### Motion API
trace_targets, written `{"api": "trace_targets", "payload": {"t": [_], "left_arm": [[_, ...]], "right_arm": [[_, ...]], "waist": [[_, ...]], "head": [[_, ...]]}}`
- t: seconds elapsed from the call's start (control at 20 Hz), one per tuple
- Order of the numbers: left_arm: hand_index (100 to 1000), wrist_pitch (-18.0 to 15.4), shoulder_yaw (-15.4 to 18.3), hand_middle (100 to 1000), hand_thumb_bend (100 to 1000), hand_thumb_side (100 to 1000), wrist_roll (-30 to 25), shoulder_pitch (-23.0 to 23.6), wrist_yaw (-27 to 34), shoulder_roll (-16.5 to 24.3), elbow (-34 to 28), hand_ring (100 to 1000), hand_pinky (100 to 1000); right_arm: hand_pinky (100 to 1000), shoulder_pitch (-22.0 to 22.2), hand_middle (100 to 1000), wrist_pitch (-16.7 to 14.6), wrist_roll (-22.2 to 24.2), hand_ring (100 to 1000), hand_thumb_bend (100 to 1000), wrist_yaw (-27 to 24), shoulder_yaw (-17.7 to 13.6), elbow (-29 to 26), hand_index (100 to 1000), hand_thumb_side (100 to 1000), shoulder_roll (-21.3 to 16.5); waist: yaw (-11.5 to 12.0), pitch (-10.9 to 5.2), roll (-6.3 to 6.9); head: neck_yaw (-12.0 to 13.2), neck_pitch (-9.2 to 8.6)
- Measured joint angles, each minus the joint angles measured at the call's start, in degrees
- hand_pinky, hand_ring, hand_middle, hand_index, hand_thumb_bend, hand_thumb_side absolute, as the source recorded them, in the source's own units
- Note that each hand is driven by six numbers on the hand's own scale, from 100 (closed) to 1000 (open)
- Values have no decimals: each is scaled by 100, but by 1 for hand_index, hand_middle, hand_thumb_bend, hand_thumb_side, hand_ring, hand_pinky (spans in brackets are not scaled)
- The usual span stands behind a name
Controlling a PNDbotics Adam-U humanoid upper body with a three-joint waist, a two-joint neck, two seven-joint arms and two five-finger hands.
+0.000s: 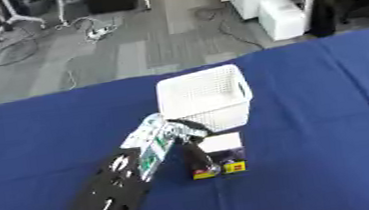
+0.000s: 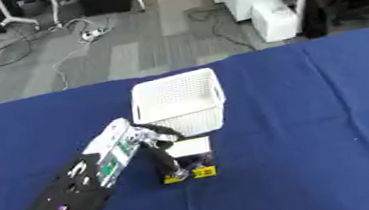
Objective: Pick up objects on the table and place them in the box.
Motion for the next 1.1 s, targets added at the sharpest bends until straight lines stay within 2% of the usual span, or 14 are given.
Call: {"api": "trace_targets", "payload": {"t": [0.1, 0.4, 0.45, 0.6, 0.7, 0.85, 0.9, 0.95, 1.0, 1.05, 1.1], "left_arm": [[1000, -41, -2, 1000, 363, 551, 2, -51, -55, 3, 77, 1000, 938], [1000, -161, -17, 1000, 389, 548, 11, -184, -200, 10, 302, 1000, 938], [1000, -180, -28, 1000, 424, 540, 12, -200, -214, 20, 333, 1000, 921], [1000, -225, -42, 1000, 428, 535, 14, -242, -252, 30, 422, 1000, 907], [1000, -248, -47, 1000, 413, 522, 15, -265, -275, 32, 487, 966, 842], [1000, -262, -53, 1000, 367, 499, 26, -300, -306, 32, 544, 837, 641], [1000, -262, -53, 1000, 370, 496, 26, -300, -317, 32, 542, 810, 600], [949, -261, -52, 938, 335, 470, 26, -300, -326, 32, 537, 718, 472], [898, -258, -43, 885, 305, 453, 25, -300, -337, 33, 507, 655, 392], [782, -250, -37, 791, 276, 419, 21, -298, -341, 39, 457, 577, 287], [704, -236, -32, 745, 281, 403, 12, -292, -341, 50, 375, 555, 251]], "right_arm": [[297, 0, 449, 0, -1, 455, 100, 0, 0, 0, 534, 1000, -1], [297, 0, 448, 9, -9, 455, 100, 0, 0, 0, 534, 1000, -41], [297, 0, 448, 10, -10, 454, 100, 0, 0, 0, 534, 1000, -41], [297, 0, 448, 12, -12, 454, 100, 0, 0, 0, 534, 1000, -41], [297, 0, 448, 15, -16, 454, 100, 0, 0, 0, 534, 1000, -41], [297, -1, 448, 21, -22, 454, 100, 0, 0, 0, 533, 1000, -41], [297, -1, 448, 21, -22, 454, 100, 0, 0, 0, 533, 1000, -41], [297, -1, 448, 21, -22, 454, 100, 0, 0, 0, 533, 1000, -41], [297, -1, 448, 21, -22, 454, 100, 0, 0, 0, 533, 1000, -41], [297, -2, 448, 21, -22, 454, 100, -1, 0, 0, 533, 1000, -41], [296, -2, 448, 21, -22, 454, 100, -1, 0, 0, 533, 1000, -41]], "waist": [[0, -3, 0], [-1, -8, 2], [-1, -8, 2], [-3, -15, 2], [-4, -22, 2], [-7, -25, 3], [-7, -25, 3], [-7, -25, 3], [-8, -25, 3], [-8, -24, 3], [-8, -22, 3]], "head": [[0, 0], [0, 0], [0, 0], [0, 1], [0, 1], [0, 1], [-1, 1], [-1, 1], [-1, 1], [-2, 2], [-5, 2]]}}
